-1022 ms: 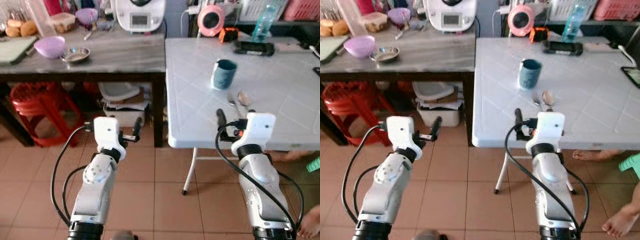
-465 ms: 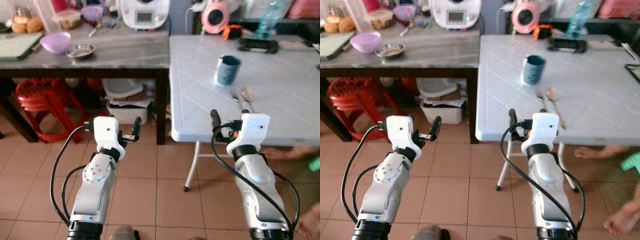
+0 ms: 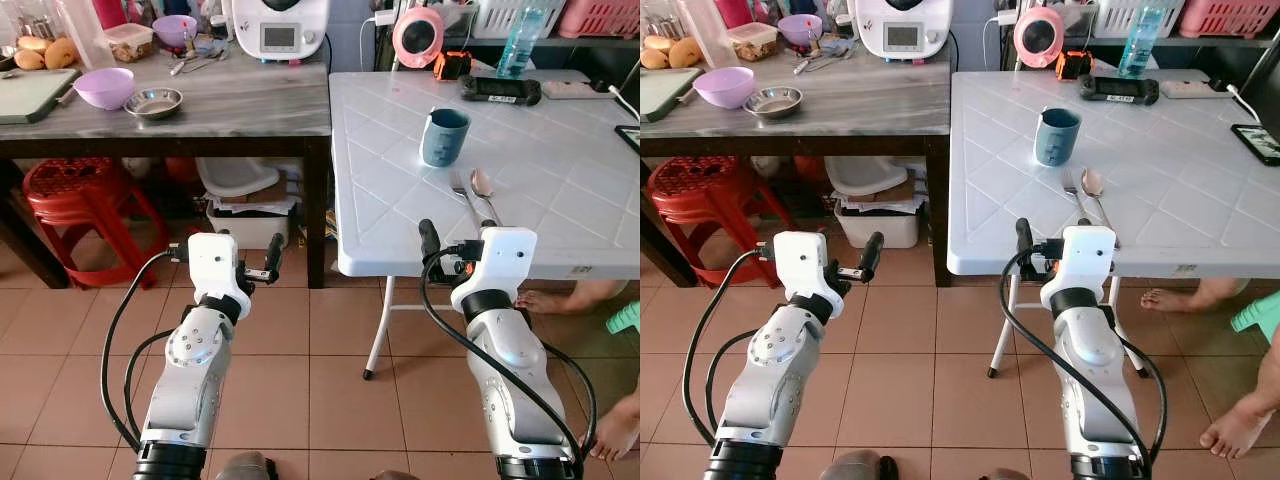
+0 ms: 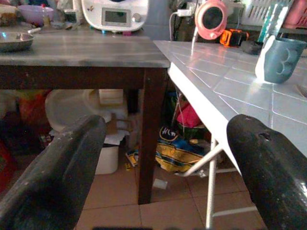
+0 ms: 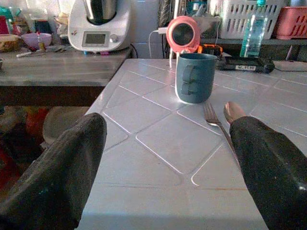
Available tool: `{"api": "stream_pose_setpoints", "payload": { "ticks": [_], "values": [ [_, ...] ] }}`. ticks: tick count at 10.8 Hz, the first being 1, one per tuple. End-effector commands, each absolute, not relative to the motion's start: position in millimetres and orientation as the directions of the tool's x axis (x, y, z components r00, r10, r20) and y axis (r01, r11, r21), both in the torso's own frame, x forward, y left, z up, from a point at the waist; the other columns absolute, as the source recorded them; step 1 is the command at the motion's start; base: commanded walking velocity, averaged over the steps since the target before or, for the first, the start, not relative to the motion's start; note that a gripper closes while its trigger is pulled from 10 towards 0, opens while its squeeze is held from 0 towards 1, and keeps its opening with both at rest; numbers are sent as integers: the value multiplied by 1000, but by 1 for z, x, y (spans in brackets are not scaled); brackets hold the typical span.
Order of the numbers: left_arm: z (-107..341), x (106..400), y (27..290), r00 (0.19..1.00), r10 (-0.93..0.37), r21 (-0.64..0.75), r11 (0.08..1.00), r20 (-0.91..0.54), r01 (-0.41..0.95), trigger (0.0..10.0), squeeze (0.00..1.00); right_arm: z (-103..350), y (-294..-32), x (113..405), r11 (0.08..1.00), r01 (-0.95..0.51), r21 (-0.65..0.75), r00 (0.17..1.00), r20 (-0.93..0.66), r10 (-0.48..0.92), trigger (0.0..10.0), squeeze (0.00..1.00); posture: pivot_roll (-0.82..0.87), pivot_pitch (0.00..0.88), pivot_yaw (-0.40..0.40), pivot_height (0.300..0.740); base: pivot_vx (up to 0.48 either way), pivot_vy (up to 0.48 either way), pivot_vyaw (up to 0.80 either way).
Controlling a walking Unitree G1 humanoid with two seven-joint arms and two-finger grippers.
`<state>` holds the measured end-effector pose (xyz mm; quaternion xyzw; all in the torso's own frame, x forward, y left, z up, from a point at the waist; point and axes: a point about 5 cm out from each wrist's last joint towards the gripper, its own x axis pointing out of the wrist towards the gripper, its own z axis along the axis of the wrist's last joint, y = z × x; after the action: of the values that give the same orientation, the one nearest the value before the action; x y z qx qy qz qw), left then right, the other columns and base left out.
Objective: Setting the table
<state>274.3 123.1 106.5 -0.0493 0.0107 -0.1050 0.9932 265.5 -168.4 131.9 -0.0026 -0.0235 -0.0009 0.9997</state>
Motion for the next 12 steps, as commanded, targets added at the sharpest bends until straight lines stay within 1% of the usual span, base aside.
{"api": "stream_pose_setpoints", "payload": {
  "ticks": [1,7,9,11,12],
  "values": [
    [108,275,121,975,-224,-95,970,-1,223,10000,0,132,-170,268,1000,13,-3,999,38,-12,10000,0,-22,0,24,740,0,-379,0],
    [108,274,120,974,-225,-101,969,0,224,10000,0,131,-170,268,1000,11,-8,999,32,-11,10000,0,-22,0,21,740,0,-375,0],
    [108,273,121,977,-215,-108,971,-1,214,10000,0,130,-171,267,1000,13,-5,1000,28,-13,10000,0,-22,0,19,740,0,0,0],
    [112,274,120,969,-247,-119,961,28,248,10000,0,132,-171,269,1000,18,2,999,33,-18,10000,0,-24,0,21,740,0,0,0],
    [112,274,119,968,-250,-126,960,26,251,10000,0,132,-172,270,1000,21,6,999,32,-21,10000,0,-25,0,23,740,281,0,0]
  ]
}}
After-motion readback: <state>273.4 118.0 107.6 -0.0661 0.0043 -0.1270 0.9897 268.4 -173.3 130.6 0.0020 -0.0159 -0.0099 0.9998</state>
